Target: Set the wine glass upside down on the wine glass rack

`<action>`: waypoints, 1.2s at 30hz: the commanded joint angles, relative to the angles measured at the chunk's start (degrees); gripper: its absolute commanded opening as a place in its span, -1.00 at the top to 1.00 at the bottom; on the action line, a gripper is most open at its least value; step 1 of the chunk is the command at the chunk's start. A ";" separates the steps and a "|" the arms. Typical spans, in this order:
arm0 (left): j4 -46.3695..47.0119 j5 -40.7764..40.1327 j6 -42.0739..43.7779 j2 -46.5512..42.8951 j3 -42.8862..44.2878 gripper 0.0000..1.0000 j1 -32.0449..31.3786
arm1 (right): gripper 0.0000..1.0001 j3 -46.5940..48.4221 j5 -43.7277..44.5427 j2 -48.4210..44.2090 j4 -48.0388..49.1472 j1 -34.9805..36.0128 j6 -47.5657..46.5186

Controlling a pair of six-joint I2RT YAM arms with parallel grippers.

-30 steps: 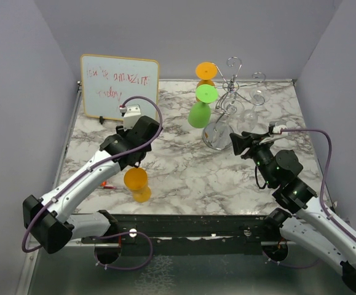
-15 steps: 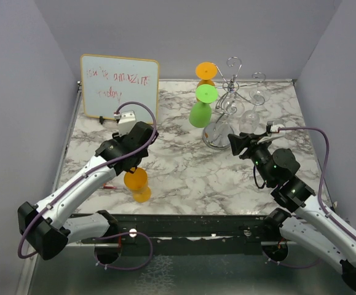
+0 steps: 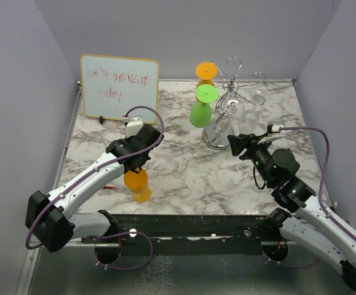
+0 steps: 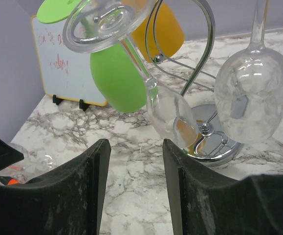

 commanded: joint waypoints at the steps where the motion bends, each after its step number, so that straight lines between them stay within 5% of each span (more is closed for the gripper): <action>1: 4.78 5.20 4.67 -0.37 2.10 0.92 0.25 | -0.04 1.99 0.35 0.32 -4.53 -0.11 4.17; 7: 12.76 19.50 7.91 -2.08 2.34 0.98 0.21 | -0.05 1.77 -1.76 1.66 -8.52 -0.11 14.12; 14: 26.06 32.17 1.89 -2.36 -2.53 0.99 -0.38 | -0.07 -6.11 -7.00 2.59 -6.38 -0.11 40.03; 25: 38.44 32.27 1.21 2.71 -5.57 0.99 -9.06 | -0.07 -21.57 -14.37 8.76 8.76 -0.11 81.04; 36: 54.11 38.88 6.83 2.39 -13.40 0.99 -12.76 | -0.03 -25.01 -19.19 21.50 22.06 -0.11 96.95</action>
